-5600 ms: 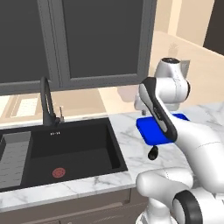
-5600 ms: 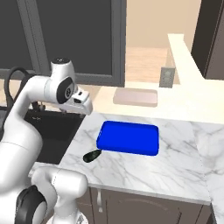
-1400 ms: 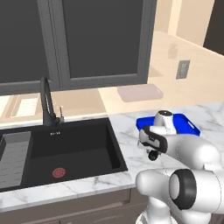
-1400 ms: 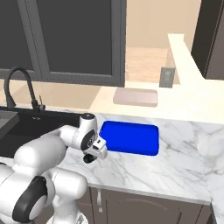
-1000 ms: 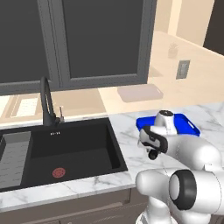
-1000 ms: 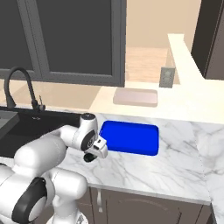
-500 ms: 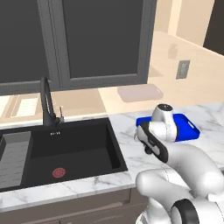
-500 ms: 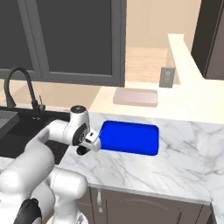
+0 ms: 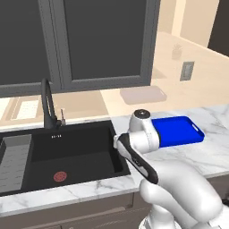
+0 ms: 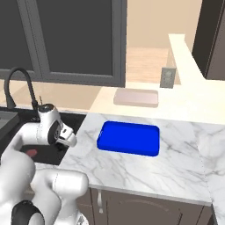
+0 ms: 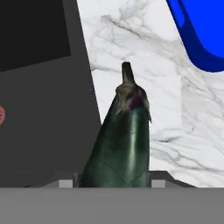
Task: Pick up all produce items and place them in the sink. Turn on the sink faucet to wash them. Then turn the sink off and put them in the tray.
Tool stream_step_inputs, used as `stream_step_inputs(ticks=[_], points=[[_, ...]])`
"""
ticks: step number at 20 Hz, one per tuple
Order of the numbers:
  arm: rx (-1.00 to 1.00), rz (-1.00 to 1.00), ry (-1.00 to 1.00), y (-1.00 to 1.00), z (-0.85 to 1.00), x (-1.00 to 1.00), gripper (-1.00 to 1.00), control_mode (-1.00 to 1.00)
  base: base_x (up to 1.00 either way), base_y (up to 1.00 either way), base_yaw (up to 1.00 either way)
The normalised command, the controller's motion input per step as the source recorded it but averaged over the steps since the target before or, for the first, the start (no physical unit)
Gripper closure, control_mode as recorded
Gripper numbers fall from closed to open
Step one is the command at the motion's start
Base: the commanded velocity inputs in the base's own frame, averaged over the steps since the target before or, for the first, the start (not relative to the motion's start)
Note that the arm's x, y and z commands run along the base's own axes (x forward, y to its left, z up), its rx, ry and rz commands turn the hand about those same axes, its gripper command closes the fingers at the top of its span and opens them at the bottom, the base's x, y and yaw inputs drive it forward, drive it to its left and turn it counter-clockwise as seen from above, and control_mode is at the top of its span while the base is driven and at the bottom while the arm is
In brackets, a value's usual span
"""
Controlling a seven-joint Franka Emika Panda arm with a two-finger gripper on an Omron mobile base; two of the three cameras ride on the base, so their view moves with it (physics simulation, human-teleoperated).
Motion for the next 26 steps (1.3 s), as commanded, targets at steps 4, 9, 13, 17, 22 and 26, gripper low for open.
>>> stream_step_inputs(ticks=[4,9,13,17,22,26], points=[[0.00,0.14,0.00,1.00,0.12,0.25,1.00,-1.00,0.00,0.00,0.00],[0.00,0.19,0.03,0.99,0.11,0.45,1.00,-1.00,0.00,0.00,0.00],[0.00,0.20,0.07,0.82,0.01,0.53,1.00,-1.00,0.00,0.00,0.00],[-0.02,0.12,0.07,0.56,-0.06,0.49,1.00,-1.00,0.00,0.00,0.00],[-0.07,0.06,0.07,0.44,-0.25,0.36,1.00,-1.00,0.00,0.00,0.00],[-0.12,0.00,0.01,0.26,-0.38,0.13,1.00,-1.00,0.00,0.00,0.00]])
